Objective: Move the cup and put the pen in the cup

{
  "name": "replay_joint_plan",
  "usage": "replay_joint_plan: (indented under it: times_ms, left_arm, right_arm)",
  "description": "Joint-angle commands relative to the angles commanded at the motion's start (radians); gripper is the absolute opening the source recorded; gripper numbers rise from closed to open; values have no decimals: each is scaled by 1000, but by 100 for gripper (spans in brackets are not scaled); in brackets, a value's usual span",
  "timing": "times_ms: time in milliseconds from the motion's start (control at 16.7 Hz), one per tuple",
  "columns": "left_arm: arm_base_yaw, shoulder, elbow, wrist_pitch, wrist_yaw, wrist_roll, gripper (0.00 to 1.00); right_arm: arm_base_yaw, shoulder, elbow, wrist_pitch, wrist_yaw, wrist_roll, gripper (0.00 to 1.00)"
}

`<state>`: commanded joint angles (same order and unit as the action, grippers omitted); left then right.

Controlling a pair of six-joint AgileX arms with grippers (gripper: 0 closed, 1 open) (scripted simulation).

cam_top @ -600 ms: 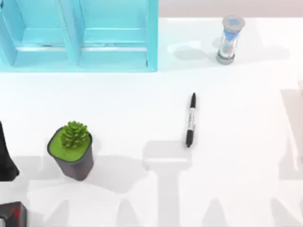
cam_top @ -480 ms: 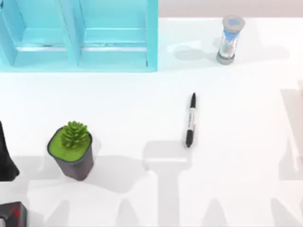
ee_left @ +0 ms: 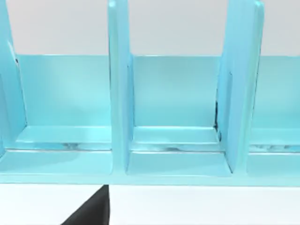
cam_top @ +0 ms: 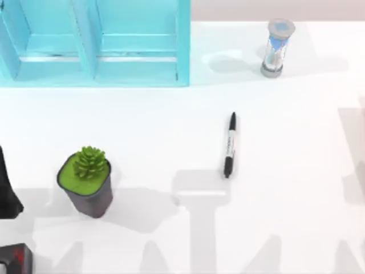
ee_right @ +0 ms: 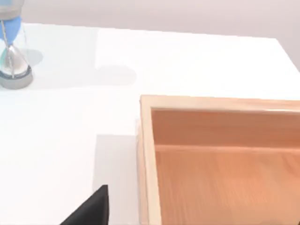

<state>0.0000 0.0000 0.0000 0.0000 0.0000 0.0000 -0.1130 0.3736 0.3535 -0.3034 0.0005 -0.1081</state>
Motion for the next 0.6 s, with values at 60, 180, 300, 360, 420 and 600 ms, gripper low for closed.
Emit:
replay_joint_plan:
  times_ms: [60, 180, 300, 360, 420, 600]
  left_arm:
    - [0, 0, 0, 0, 0, 0, 100]
    - [0, 0, 0, 0, 0, 0, 100]
    - [0, 0, 0, 0, 0, 0, 100]
    - [0, 0, 0, 0, 0, 0, 100]
    - [0, 0, 0, 0, 0, 0, 100]
    - [0, 0, 0, 0, 0, 0, 100]
  right_arm:
    - [-24, 87, 80, -64, 0, -23, 100]
    - [-75, 278, 250, -202, 0, -72, 100]
    - [-129, 483, 429, -347, 1, -123, 100]
    - [-156, 589, 520, -419, 1, -149, 100]
    - [-182, 695, 611, -491, 1, -175, 100]
    - [-257, 996, 871, -695, 1, -248, 100]
